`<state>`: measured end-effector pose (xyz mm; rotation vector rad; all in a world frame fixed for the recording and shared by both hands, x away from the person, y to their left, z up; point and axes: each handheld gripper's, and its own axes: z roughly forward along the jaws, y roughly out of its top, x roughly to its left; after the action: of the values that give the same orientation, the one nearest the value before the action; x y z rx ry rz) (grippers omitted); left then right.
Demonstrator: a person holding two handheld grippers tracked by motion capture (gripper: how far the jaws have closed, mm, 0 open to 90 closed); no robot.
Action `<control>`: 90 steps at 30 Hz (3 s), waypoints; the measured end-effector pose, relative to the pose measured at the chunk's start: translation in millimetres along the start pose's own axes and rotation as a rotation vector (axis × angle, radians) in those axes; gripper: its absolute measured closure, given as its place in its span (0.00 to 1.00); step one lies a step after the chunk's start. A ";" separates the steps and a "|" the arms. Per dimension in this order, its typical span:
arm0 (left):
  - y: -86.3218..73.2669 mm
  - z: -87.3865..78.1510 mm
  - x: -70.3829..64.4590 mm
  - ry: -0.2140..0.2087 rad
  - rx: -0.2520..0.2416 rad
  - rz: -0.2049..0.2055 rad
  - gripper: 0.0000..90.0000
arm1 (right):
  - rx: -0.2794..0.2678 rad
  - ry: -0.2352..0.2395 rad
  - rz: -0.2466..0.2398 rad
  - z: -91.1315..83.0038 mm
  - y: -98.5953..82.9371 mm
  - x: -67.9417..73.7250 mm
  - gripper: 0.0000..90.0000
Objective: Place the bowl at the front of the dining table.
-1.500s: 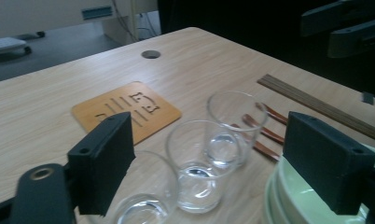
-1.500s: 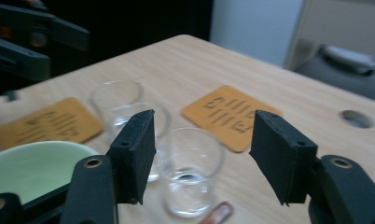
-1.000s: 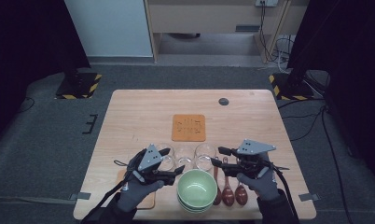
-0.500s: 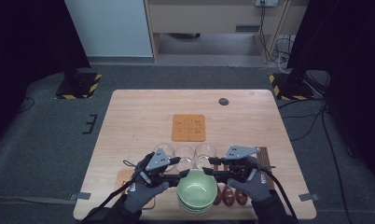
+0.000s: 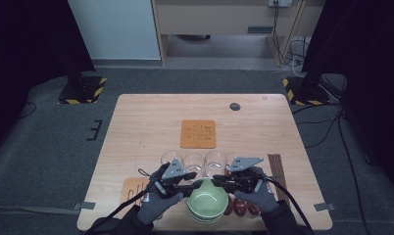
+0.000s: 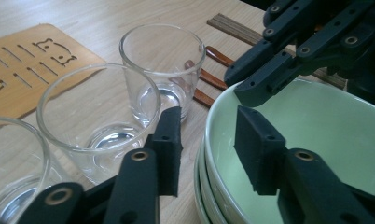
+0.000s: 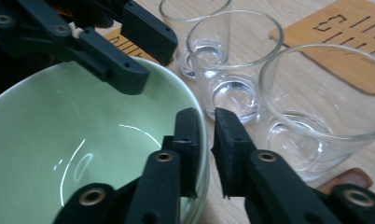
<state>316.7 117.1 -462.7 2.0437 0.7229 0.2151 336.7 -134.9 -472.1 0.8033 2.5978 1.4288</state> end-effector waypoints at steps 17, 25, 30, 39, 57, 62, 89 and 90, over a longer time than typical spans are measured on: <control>-1.8 5.4 0.0 -0.015 0.042 -0.034 0.87 | -0.062 -0.024 -0.074 -6.6 4.6 7.9 0.96; -0.4 3.5 -3.5 0.005 0.050 -0.017 0.87 | -0.074 -0.056 -0.139 -8.5 7.4 15.1 0.96; 0.0 2.8 -4.7 0.014 0.052 -0.012 0.86 | -0.077 -0.076 -0.172 -10.1 9.4 19.4 0.96; 3.4 -3.6 -8.1 0.024 0.024 0.008 0.91 | -0.074 -0.090 -0.191 -10.3 10.9 22.5 0.96; 2.4 -4.5 -11.7 0.037 0.022 0.018 0.94 | 0.032 -0.084 -0.152 -3.7 7.4 17.6 0.92; 4.4 -8.1 -10.6 0.030 0.009 0.020 0.94 | -0.005 -0.089 -0.130 -7.0 9.3 19.0 0.93; 13.7 -15.3 -15.8 0.103 -0.045 0.040 0.91 | -0.048 -0.116 -0.112 -20.0 25.8 28.3 0.84; 14.8 -17.2 -15.2 0.102 -0.056 0.035 0.91 | -0.031 -0.122 -0.109 -19.5 25.9 28.7 0.83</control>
<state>303.2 114.9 -439.0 2.0046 0.7359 0.3575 316.7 -125.0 -434.9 0.7092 2.4820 1.3427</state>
